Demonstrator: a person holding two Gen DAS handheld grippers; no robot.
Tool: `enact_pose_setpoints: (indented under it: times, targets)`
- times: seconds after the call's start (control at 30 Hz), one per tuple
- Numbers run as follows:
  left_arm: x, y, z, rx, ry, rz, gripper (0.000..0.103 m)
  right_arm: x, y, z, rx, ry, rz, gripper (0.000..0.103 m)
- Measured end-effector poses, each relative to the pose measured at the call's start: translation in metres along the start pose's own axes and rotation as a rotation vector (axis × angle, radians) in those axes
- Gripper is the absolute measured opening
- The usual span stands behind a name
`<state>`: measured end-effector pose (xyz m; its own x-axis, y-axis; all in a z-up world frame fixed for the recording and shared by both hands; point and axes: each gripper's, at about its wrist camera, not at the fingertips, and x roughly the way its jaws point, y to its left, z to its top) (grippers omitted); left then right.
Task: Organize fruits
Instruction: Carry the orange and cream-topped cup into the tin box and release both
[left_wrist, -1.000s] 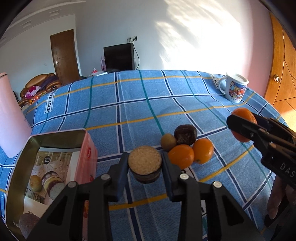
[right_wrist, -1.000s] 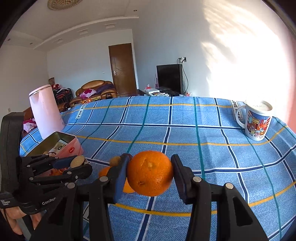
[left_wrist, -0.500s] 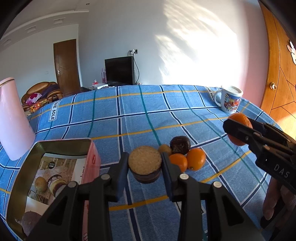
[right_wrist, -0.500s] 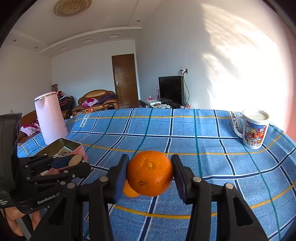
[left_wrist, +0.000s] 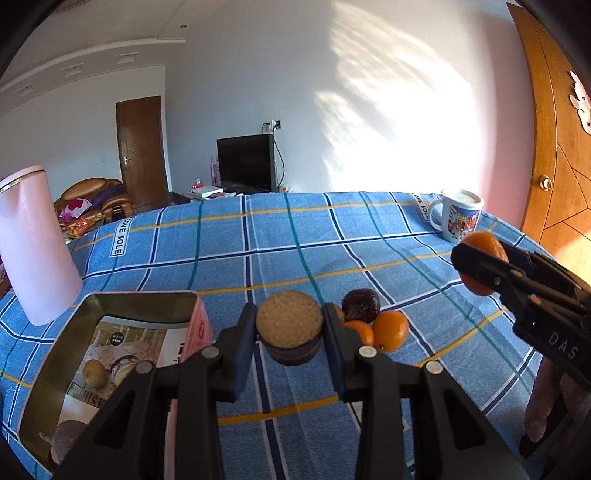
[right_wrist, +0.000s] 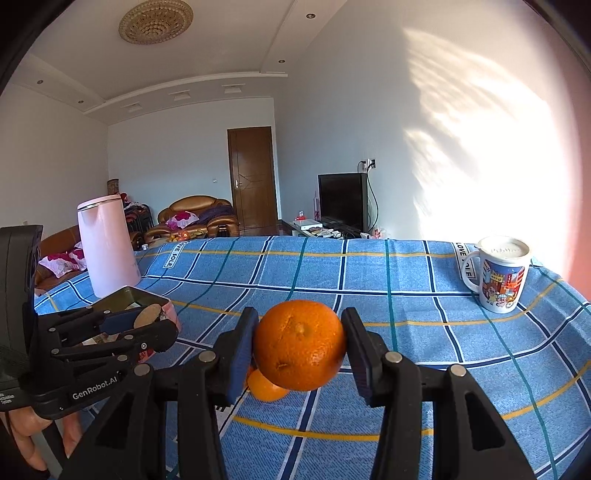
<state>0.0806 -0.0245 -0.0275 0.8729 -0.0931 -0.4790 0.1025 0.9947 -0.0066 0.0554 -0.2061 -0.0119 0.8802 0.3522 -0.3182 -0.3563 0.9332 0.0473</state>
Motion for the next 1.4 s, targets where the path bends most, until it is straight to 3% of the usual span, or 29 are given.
enact_pose_setpoints:
  times: [0.8,1.17,1.4]
  targets:
    - [-0.026,-0.003,-0.003,0.013,-0.126,0.050,0.036,-0.020,0.008,0.001,-0.030,-0.097,-0.005,0.049]
    - [-0.024,0.009,-0.003,-0.021,-0.101,0.071,0.036,-0.010,0.015,0.002,-0.051,-0.059,0.011,0.049]
    - [-0.030,0.059,0.002,-0.088,-0.055,0.140,0.036,0.010,0.048,0.012,-0.073,-0.004,0.130,0.049]
